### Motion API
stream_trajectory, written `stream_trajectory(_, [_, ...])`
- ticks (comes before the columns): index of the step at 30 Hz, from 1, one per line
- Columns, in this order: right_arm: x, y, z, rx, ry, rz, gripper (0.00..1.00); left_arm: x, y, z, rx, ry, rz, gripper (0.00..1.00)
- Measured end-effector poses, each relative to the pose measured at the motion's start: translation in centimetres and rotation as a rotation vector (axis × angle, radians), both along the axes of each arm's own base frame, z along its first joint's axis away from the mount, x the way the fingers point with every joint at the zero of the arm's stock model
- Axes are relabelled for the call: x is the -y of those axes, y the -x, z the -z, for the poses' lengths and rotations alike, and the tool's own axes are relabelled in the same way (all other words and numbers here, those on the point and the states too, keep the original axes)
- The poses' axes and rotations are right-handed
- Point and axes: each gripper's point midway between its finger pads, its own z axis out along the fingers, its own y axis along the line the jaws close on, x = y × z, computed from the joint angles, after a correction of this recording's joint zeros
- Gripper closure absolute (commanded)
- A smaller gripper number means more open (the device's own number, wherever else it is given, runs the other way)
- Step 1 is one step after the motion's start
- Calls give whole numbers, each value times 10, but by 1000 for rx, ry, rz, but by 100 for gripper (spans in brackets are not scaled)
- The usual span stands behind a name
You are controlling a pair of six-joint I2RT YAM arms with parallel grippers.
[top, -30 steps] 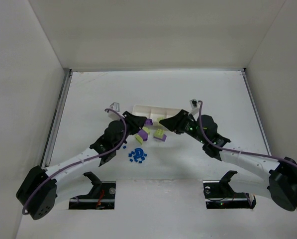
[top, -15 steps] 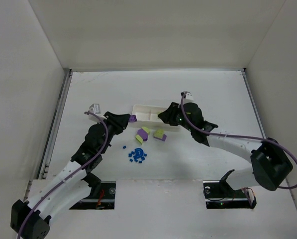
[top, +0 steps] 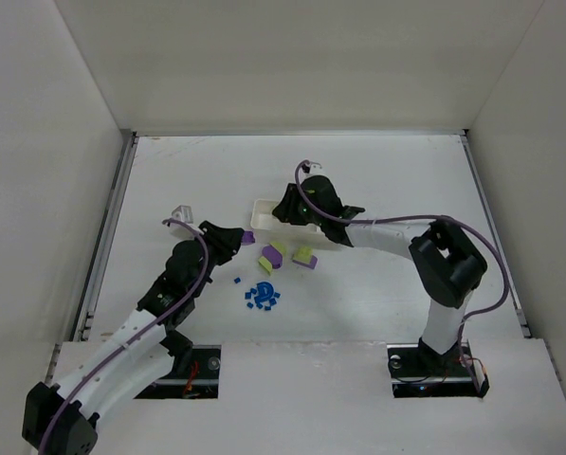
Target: Sort the legos into containers by color
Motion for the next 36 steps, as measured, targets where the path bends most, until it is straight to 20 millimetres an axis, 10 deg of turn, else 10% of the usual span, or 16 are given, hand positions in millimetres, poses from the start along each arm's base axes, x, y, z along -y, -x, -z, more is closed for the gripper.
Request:
stream_trajectory(15, [24,7,-2,14,54,36,76,8,-15,26,-59,-42,-6,89])
stream_trajectory(24, [49,0,0,54,121,104,35,18,-32,36,-81,-67,-7,89])
stream_trajectory(28, [64,6,-5,78,150,132,36,23,-41,27,-57,-71,-10,89])
stream_trajectory(36, [93,34,-30,155,112,158,70,39,-72,21,-40,-108,-12,89])
